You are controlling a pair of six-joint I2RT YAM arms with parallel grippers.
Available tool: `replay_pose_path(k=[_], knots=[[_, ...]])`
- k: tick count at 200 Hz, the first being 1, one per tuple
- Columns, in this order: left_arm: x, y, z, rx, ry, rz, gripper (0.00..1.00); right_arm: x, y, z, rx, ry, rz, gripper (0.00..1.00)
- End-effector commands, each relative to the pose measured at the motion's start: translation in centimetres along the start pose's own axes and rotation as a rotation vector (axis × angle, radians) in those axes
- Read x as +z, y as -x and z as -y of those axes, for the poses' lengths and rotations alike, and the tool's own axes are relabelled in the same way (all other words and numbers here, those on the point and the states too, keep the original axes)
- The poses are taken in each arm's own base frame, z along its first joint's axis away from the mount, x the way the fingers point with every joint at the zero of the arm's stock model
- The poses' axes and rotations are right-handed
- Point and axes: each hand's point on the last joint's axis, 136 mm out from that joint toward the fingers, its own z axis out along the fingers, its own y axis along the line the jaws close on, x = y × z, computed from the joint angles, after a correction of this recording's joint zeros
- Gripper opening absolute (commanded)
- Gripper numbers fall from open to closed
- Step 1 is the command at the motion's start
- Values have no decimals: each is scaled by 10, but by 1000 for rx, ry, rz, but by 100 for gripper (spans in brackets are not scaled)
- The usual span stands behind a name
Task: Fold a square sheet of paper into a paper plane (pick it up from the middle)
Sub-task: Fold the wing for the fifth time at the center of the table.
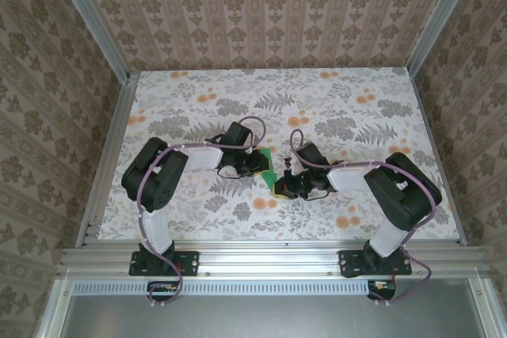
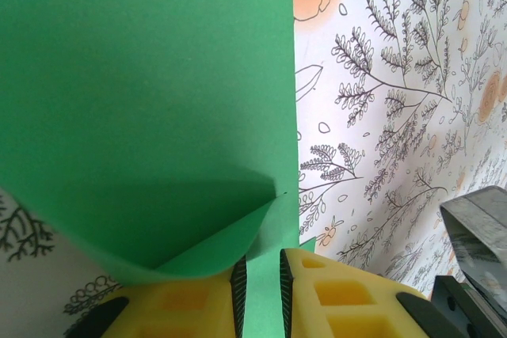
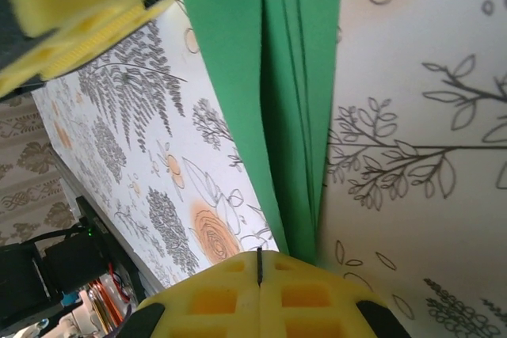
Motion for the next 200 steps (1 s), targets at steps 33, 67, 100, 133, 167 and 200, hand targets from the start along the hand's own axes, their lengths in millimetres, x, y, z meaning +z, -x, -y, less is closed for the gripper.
replay_pose_path(k=[33, 67, 100, 133, 167, 200], knots=[[12, -14, -21, -11, 74, -60, 22, 1, -10, 15, 49, -81, -48, 1], [12, -14, -21, -6, 76, -58, 22, -18, 16, -39, -34, 39, 34, 2], [12, -14, -20, -5, 73, -59, 22, -7, 34, -45, -26, 56, 53, 2], [11, -13, -18, -3, 72, -57, 22, 15, 39, -17, 24, -7, 35, 1], [10, -12, -17, 0, 70, -54, 22, 26, 26, 26, 89, -91, 12, 0], [7, -5, -7, 31, 37, -35, 27, 29, 9, 49, 125, -132, -27, 0]])
